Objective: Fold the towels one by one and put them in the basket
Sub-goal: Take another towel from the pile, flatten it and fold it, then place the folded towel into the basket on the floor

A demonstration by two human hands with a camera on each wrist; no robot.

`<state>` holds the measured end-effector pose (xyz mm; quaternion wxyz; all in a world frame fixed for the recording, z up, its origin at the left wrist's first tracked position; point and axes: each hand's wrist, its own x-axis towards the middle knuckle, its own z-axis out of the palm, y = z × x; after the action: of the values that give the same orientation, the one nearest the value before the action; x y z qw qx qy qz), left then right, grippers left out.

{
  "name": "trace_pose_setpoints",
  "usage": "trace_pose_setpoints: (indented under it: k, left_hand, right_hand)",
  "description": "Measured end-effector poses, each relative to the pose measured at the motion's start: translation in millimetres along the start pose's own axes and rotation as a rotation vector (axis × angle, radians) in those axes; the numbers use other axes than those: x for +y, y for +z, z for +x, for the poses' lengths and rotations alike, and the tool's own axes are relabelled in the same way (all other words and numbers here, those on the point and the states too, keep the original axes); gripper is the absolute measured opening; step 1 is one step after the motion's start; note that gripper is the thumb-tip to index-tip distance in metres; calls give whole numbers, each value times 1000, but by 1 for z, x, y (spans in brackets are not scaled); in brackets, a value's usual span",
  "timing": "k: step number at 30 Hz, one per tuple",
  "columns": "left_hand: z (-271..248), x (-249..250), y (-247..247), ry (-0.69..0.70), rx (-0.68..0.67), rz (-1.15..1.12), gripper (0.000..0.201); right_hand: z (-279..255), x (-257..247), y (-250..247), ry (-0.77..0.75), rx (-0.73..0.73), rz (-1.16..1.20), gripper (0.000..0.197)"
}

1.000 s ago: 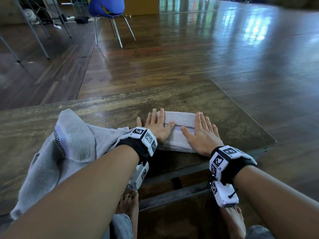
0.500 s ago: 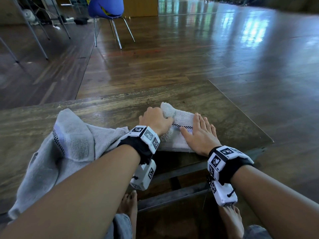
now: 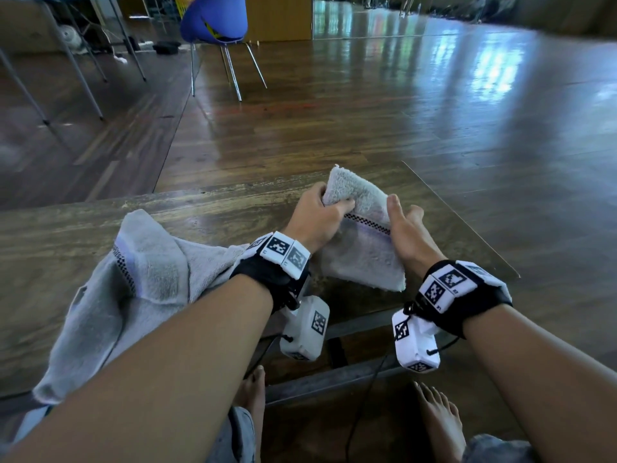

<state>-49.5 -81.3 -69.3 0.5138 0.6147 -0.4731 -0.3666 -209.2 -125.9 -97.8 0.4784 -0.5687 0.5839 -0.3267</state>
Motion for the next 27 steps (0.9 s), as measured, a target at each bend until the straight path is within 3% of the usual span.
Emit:
trace_pose_setpoints:
  k: [5,9,12,18,22,27]
  left_hand:
    - [-10,-1,-15,-4,56,-26,30]
    - [-19,5,-32,37,194,103,25]
    - [-29,19,-52,72,267,162,31]
    - [-62,66,-106,145,221,356,33]
    - [-96,104,-143,109,221,291,28]
    - [-152,122,-199,46,388,209,33]
  right_hand:
    - [-4,-3,4,-1,-43,123,74]
    - [-16,-14,11,-149,-34,172,56]
    - [-31,-29,15,-207,-101,219,62]
    - [-65,-70,14,-250,-266,325,80]
    - [-95,-113,25,-327,-338,247,69]
    - [-146,-160,55,-548,-427,156,66]
